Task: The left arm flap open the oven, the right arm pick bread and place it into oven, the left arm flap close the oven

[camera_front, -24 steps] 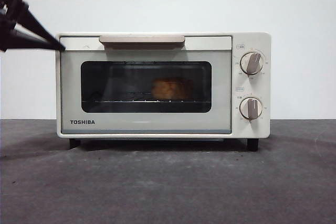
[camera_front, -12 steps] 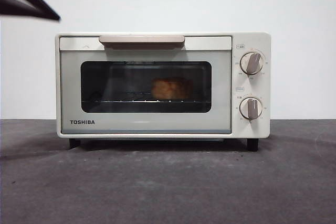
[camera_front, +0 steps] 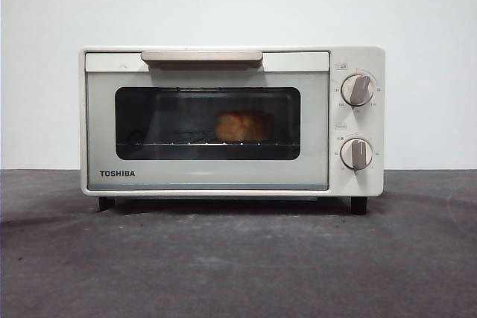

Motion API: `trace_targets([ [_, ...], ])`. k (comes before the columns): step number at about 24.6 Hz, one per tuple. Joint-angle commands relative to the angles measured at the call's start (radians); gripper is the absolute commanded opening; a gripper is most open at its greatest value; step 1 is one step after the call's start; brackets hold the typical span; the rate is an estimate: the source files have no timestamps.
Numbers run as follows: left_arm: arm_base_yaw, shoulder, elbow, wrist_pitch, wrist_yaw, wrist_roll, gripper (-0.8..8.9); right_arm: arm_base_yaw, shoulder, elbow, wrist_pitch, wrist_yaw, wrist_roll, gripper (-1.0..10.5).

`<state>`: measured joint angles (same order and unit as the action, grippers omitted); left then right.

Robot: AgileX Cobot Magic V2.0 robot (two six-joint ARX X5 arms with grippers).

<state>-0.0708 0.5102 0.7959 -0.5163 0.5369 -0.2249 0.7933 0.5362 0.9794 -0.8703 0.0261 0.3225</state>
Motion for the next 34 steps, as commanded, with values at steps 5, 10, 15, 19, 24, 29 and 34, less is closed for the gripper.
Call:
trace_targets([
  [5, -0.002, -0.169, 0.018, -0.143, -0.090, 0.150, 0.10, 0.008, 0.003, 0.017, 0.014, 0.001, -0.024, 3.9],
  [10, -0.002, -0.193, 0.018, -0.213, -0.098, 0.149, 0.10, 0.008, 0.003, 0.017, 0.019, 0.004, -0.029, 3.7],
  [15, -0.002, -0.193, 0.018, -0.219, -0.098, 0.150, 0.10, 0.008, 0.004, 0.017, 0.017, 0.007, -0.064, 0.0],
  [19, -0.002, -0.193, 0.018, -0.219, -0.098, 0.150, 0.10, 0.008, 0.004, 0.017, 0.018, 0.008, -0.076, 0.1],
  [24, -0.002, -0.193, 0.018, -0.219, -0.098, 0.150, 0.10, 0.008, 0.004, 0.017, 0.018, 0.008, -0.076, 0.1],
  [29, -0.002, -0.193, 0.018, -0.219, -0.098, 0.150, 0.10, 0.008, 0.004, 0.017, 0.018, 0.008, -0.076, 0.1],
  [34, -0.003, -0.208, 0.011, -0.218, -0.096, 0.150, 0.10, 0.008, 0.004, 0.017, 0.018, 0.008, -0.076, 0.1],
])
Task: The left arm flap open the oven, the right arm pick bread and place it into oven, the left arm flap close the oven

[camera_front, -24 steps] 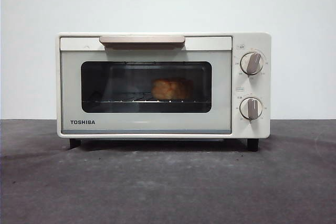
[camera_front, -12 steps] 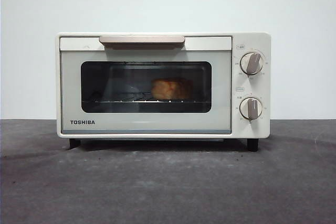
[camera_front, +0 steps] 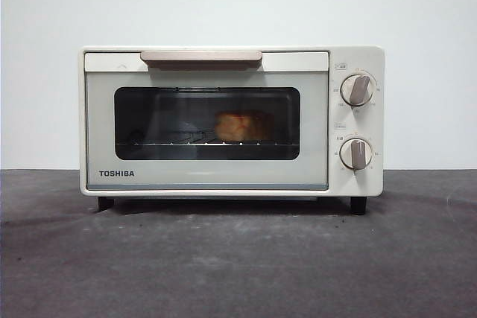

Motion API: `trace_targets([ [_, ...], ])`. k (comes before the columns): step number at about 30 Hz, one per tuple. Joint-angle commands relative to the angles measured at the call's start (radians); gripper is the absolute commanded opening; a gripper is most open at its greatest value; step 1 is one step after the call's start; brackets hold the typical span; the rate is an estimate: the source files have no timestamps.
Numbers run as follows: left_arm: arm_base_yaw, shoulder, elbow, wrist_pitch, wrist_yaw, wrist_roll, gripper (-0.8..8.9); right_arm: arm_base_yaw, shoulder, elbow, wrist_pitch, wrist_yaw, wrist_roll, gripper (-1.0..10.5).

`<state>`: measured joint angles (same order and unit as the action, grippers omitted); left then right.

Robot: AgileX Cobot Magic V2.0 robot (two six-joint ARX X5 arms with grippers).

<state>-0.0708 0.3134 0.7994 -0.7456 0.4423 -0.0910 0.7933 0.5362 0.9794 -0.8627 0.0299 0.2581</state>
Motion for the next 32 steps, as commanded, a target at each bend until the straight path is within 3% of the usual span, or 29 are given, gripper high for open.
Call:
trace_targets([
  [1, -0.002, -0.018, 0.002, 0.018, -0.001, 0.016, 0.10, 0.008, 0.004, 0.017, 0.011, 0.004, -0.011, 0.1],
  [5, -0.002, -0.064, -0.085, 0.125, -0.001, 0.016, 0.10, 0.008, 0.004, 0.017, 0.011, 0.004, -0.011, 0.1],
  [10, 0.006, -0.192, -0.320, 0.338, -0.001, 0.015, 0.10, 0.008, 0.004, 0.017, 0.011, 0.004, -0.011, 0.1],
  [14, 0.036, -0.304, -0.516, 0.394, -0.021, 0.016, 0.10, 0.008, 0.004, 0.017, 0.011, 0.004, -0.011, 0.1],
  [22, 0.089, -0.310, -0.758, 0.517, -0.245, -0.045, 0.10, 0.008, 0.003, 0.017, 0.011, 0.004, -0.011, 0.1],
  [32, 0.091, -0.310, -0.787, 0.559, -0.516, -0.002, 0.10, 0.008, 0.003, 0.017, 0.010, 0.004, -0.011, 0.1],
])
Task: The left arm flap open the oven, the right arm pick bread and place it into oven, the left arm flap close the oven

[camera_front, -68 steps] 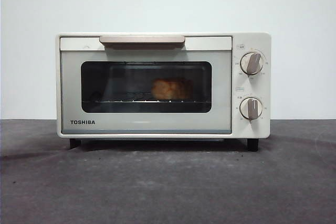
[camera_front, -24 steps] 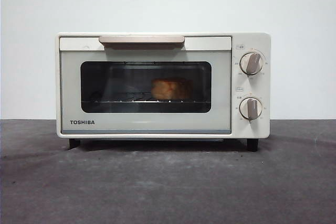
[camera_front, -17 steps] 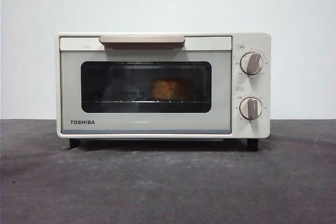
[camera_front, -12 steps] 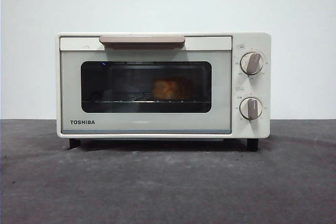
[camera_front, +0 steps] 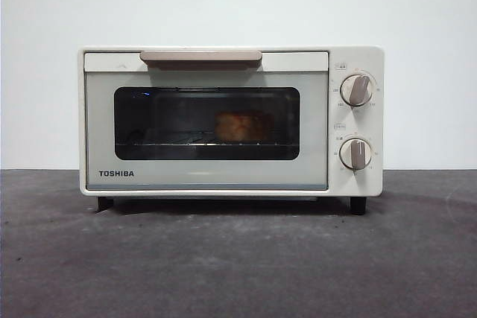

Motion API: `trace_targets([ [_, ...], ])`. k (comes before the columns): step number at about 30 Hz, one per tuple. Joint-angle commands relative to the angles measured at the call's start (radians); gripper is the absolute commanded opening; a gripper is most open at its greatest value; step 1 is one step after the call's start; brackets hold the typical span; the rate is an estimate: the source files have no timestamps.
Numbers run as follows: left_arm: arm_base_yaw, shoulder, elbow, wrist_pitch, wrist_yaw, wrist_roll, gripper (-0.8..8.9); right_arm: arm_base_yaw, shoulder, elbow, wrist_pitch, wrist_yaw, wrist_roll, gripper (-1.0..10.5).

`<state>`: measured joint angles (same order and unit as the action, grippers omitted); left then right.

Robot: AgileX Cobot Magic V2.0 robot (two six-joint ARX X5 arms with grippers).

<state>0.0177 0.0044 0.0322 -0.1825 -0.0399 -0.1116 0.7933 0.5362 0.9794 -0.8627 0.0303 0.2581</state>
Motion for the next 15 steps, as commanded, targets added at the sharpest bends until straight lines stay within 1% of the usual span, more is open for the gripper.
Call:
trace_targets([
  [1, 0.002, -0.002, -0.020, -0.003, -0.035, 0.018, 0.10, 0.008, 0.003, 0.017, 0.010, 0.003, -0.011, 0.1],
  [5, 0.002, -0.002, -0.020, -0.003, -0.025, 0.016, 0.10, 0.008, 0.003, 0.017, 0.010, 0.003, -0.011, 0.1],
  [11, -0.004, -0.002, -0.020, -0.006, 0.063, 0.022, 0.10, 0.008, 0.003, 0.017, 0.010, 0.003, -0.011, 0.1],
  [15, -0.016, -0.002, -0.020, -0.006, 0.063, 0.022, 0.10, 0.008, 0.003, 0.017, 0.010, 0.003, -0.011, 0.1],
])
